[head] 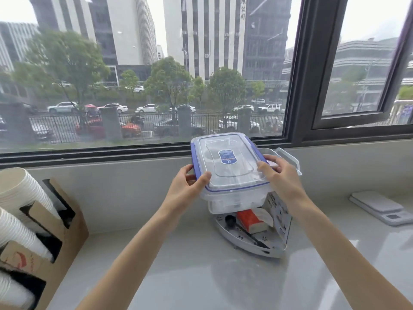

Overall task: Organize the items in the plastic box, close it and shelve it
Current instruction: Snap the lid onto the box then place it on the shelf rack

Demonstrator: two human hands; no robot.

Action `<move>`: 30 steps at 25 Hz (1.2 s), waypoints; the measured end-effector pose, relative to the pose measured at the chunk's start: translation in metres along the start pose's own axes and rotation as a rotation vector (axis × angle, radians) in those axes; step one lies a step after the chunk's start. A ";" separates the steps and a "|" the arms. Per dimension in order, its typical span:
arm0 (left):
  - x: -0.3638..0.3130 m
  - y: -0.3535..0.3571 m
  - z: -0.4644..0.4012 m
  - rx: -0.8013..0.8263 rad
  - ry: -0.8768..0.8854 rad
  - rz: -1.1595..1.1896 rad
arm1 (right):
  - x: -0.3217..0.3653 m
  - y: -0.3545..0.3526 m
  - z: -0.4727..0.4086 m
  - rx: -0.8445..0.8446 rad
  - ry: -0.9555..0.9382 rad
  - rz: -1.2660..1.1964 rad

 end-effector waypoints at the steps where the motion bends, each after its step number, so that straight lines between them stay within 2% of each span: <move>1: -0.004 0.003 -0.005 0.006 0.000 0.005 | 0.003 -0.004 -0.007 -0.008 -0.002 0.005; 15: -0.036 0.075 -0.114 0.166 0.012 0.105 | 0.006 -0.053 -0.122 -0.133 0.001 -0.050; 20: -0.021 0.099 -0.145 0.155 -0.041 0.095 | -0.015 -0.063 -0.158 -0.182 0.033 -0.037; 30: -0.002 0.127 -0.168 0.157 -0.079 0.126 | -0.059 -0.065 -0.181 -0.159 0.109 -0.033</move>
Point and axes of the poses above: each hand's wrist, its own z-axis away from the middle knuckle, its own y-axis out of the palm, x = y × z, the point moved 5 cm from there along -z, towards the middle knuckle, and after that the axes turned 5 degrees about -z, right-handed, at the moved point
